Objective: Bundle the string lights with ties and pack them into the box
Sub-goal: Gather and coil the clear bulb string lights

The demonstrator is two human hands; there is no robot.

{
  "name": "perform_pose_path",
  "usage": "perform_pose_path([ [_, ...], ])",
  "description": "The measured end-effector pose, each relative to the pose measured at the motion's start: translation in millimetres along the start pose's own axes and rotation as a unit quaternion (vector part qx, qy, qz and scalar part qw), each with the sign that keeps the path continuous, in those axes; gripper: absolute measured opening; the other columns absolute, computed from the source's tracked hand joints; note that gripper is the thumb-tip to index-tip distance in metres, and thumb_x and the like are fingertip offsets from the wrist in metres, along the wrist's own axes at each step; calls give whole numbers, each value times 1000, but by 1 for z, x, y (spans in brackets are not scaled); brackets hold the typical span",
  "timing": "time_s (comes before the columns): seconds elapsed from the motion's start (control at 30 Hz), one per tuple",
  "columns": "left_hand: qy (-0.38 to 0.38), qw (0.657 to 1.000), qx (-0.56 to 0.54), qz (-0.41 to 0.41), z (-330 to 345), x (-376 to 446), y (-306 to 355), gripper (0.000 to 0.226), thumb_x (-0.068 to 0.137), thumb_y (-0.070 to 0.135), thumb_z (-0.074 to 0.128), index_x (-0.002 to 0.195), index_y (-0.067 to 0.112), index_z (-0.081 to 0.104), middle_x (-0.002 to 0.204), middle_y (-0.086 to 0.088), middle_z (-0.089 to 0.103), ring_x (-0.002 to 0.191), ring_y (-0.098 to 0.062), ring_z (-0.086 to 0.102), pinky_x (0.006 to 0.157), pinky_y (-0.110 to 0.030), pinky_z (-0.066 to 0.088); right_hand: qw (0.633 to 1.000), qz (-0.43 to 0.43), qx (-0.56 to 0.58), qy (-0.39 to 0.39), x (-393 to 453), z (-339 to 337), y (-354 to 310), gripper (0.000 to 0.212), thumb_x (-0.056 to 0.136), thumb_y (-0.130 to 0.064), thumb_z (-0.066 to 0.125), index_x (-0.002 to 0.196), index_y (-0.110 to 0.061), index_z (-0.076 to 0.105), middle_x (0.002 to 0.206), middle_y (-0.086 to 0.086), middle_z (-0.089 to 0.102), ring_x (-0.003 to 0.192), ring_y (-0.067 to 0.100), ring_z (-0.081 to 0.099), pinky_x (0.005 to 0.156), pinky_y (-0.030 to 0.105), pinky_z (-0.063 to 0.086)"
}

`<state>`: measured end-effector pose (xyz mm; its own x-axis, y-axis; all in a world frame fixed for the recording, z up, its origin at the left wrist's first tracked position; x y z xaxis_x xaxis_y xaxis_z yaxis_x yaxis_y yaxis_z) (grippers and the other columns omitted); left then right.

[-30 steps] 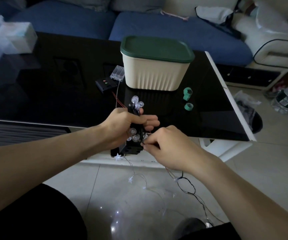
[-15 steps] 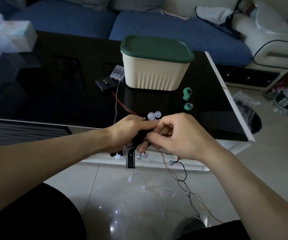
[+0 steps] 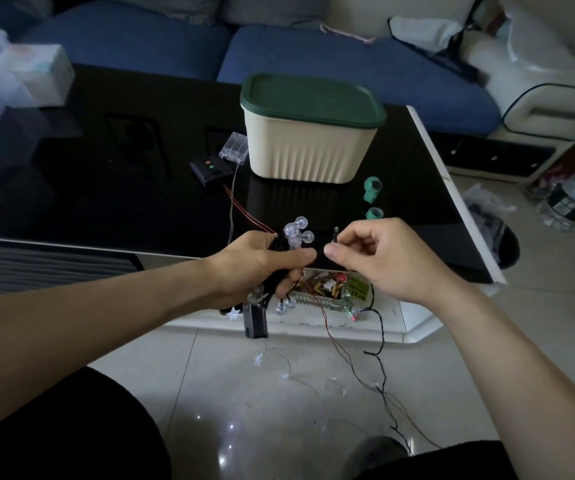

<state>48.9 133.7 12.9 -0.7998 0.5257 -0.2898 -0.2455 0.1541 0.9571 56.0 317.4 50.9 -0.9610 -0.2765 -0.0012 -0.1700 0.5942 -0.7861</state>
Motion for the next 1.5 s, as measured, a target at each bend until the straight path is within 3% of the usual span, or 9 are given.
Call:
perform_pose_path([
  [0.17,-1,999,-45,-17,2,1,-1,49,87,46,66,80,-2,64,63,-18,61,54,-26,52,64,-37,42,998,-34,20,39,2,3,-1,7,90,-30,73,86,-25,75,78,0,73,76,21,69,74,37,58],
  [0.3,-70,989,-129,-33,11,-3,3,34,89,30,54,93,-2,60,84,-20,71,60,-24,67,63,-31,54,996,-45,31,77,4,8,-1,10,90,-28,74,83,-20,76,69,-8,71,62,2,62,61,18,47],
  [0.57,-74,979,-176,-65,9,-4,5,26,96,28,47,80,9,52,67,-9,64,60,-23,65,63,-29,53,998,40,-28,27,5,11,2,34,91,-50,65,73,-22,72,64,-5,70,58,9,65,59,29,51],
  [0.77,31,978,-202,-46,-19,3,10,25,94,36,52,78,16,50,67,-1,53,47,-13,41,56,-28,10,973,135,-126,-138,-1,24,16,46,99,-53,51,85,-11,65,62,-5,61,57,17,54,57,37,41],
  [0.97,109,937,-332,5,-22,5,15,30,103,30,44,86,7,53,85,-14,73,69,-18,71,61,-23,58,957,159,-89,-225,-7,44,16,22,106,-30,47,101,-16,63,75,0,76,67,9,68,73,34,52],
  [1.17,79,952,-294,3,-18,4,18,33,105,21,40,110,-7,56,114,-24,70,104,-27,71,82,-28,59,962,89,-133,-220,-8,58,-12,26,105,-30,48,100,-23,73,52,-27,57,48,-1,49,52,16,39],
  [1.27,40,973,-226,-19,-11,3,11,32,102,10,44,117,-16,56,118,-24,68,109,-27,69,86,-29,58,965,57,-148,-210,-9,63,-20,38,103,-33,54,67,-24,62,47,-28,50,48,0,47,50,18,32],
  [1.4,-3,988,-151,-20,1,0,6,9,95,1,53,95,-6,59,101,-22,71,89,-23,72,73,-28,59,976,21,-133,-173,-9,60,-23,30,97,-31,64,68,-26,72,68,-39,56,76,-18,54,70,10,40],
  [1.5,-9,997,-76,-18,9,0,2,22,98,2,52,77,-4,57,61,-5,63,49,-7,59,49,-18,45,994,-6,-82,-69,-9,50,-25,15,89,-25,75,77,-19,79,53,-14,63,51,1,58,51,14,43],
])
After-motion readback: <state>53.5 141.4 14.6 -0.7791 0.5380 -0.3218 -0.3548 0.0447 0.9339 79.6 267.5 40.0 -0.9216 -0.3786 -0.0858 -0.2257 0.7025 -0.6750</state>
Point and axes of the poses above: each hand's wrist, its own x-axis towards the middle knuckle, its own z-axis out of the palm, y = z × x, the point moved 4 cm from there along x, towards the middle knuckle
